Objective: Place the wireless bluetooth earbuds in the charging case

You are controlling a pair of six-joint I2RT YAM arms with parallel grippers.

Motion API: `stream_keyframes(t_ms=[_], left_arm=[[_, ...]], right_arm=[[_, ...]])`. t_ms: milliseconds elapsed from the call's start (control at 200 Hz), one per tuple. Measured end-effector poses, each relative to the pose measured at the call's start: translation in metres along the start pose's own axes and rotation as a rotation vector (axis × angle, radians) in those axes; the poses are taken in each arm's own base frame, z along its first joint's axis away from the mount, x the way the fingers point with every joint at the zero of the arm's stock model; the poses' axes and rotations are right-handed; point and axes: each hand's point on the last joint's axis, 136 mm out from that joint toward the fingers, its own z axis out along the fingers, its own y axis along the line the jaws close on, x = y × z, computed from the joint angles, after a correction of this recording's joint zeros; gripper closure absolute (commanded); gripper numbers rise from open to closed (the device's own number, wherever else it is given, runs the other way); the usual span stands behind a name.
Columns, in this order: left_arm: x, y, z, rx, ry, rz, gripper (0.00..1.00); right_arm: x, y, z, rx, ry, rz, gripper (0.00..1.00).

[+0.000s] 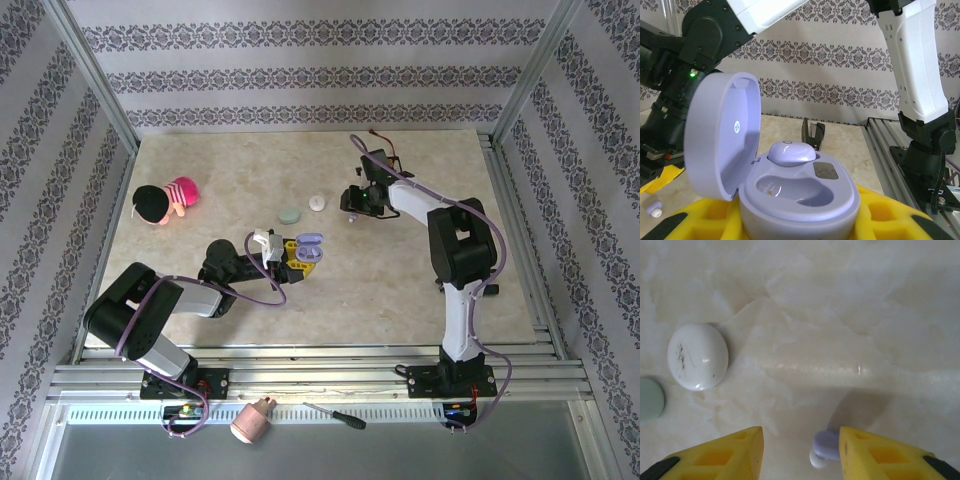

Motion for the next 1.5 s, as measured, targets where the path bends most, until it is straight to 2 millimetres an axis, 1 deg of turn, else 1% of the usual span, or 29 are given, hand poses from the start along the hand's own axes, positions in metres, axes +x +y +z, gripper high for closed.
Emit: stream_keyframes(t_ms=[190,335,480,640,874,1129,1194,1319,1499], left_arm=[[0.001,0.0,0.0,-0.001,0.002,-0.002,0.67],[0.003,-0.001,-0.001,-0.001,0.006,-0.008,0.67],[0.003,-0.001,-0.001,-0.001,0.006,-0.009,0.67],[0.003,-0.001,-0.001,-0.001,0.006,-0.011,0.67],[0.003,-0.001,-0.001,-0.001,0.006,-0.012,0.67],[0.003,-0.001,-0.001,-0.001,0.006,-0.012,0.67],[0.003,-0.001,-0.001,-0.002,0.006,-0.013,0.67],[0.003,-0.001,-0.002,-0.003,0.006,-0.015,0.67],[0.0,0.002,-0.004,-0.023,-0.001,-0.012,0.67]], right_arm=[[-0.001,-0.003,0.016,0.101,0.019,-0.098,0.59],[0.006,-0.005,0.021,0.192,0.037,-0.174,0.58],[0.013,-0.008,0.02,0.262,0.051,-0.228,0.61],[0.017,-0.014,0.018,0.306,0.064,-0.239,0.62],[0.02,-0.018,0.017,0.326,0.078,-0.238,0.75],[0.022,-0.017,0.016,0.315,0.081,-0.252,0.76],[0.027,-0.016,0.014,0.302,0.092,-0.26,0.76],[0.047,-0.013,0.006,0.264,0.132,-0.285,0.76],[0.09,-0.001,-0.008,0.215,0.197,-0.37,0.75]])
